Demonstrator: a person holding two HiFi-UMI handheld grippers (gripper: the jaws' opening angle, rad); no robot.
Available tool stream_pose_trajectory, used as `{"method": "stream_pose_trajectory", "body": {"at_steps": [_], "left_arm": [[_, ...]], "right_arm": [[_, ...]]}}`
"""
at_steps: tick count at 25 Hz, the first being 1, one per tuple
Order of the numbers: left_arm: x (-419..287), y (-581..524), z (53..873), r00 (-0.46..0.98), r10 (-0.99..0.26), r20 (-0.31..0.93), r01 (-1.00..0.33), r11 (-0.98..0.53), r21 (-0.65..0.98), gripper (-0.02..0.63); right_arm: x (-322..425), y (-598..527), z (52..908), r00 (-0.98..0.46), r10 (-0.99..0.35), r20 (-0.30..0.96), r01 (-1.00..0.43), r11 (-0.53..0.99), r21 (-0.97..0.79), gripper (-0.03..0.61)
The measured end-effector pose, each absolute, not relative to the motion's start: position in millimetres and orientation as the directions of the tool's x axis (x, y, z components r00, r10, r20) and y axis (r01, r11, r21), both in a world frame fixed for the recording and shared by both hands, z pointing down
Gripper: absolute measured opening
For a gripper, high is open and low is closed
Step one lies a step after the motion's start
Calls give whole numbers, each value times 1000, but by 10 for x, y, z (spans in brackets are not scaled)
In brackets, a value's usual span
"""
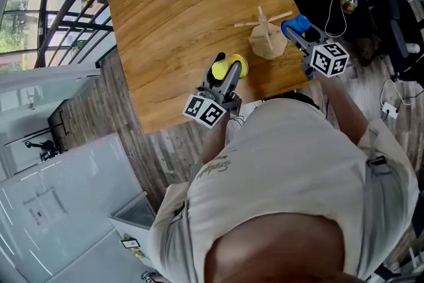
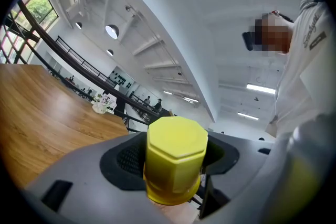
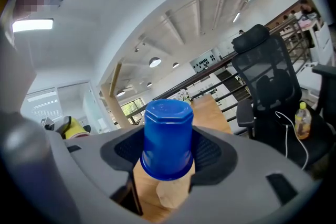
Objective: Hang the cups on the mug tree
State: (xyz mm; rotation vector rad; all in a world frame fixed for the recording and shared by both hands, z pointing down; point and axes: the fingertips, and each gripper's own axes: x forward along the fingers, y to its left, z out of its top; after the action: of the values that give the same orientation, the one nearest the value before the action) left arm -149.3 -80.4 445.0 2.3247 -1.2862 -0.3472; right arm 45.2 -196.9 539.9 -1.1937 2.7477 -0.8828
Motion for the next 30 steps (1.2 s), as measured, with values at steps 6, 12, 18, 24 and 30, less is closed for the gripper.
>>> {"method": "stream_pose_trajectory", "body": {"at_steps": [6,12,18,24,30], "left_arm": [[-1605,-728,4365,503,-864,-1,-757,-442,481,285],[-1668,-685,4394,478,-878,4,-765,-414,493,285],[-1656,-650,4396,474,-881,-6,-765,-415,492,285],[-1716,-635,4355,445,-895,-30,-765,-397,507,285],[-1731,-625,4354,443,-896,-28,-768,-396,503,285]], "right_arm": [[338,-2037,5668,-705,-669,236,-667,512,-540,259],[301,-2087,5913,-700,-662,267,-668,476,-572,259],[136,-2060,6059,-728,-628,275,-637,472,-609,259],[60,-2023,6267,-740,-606,290,-612,430,-664,267],[43,-2018,6402,-725,-633,272,-594,374,-712,268]]}}
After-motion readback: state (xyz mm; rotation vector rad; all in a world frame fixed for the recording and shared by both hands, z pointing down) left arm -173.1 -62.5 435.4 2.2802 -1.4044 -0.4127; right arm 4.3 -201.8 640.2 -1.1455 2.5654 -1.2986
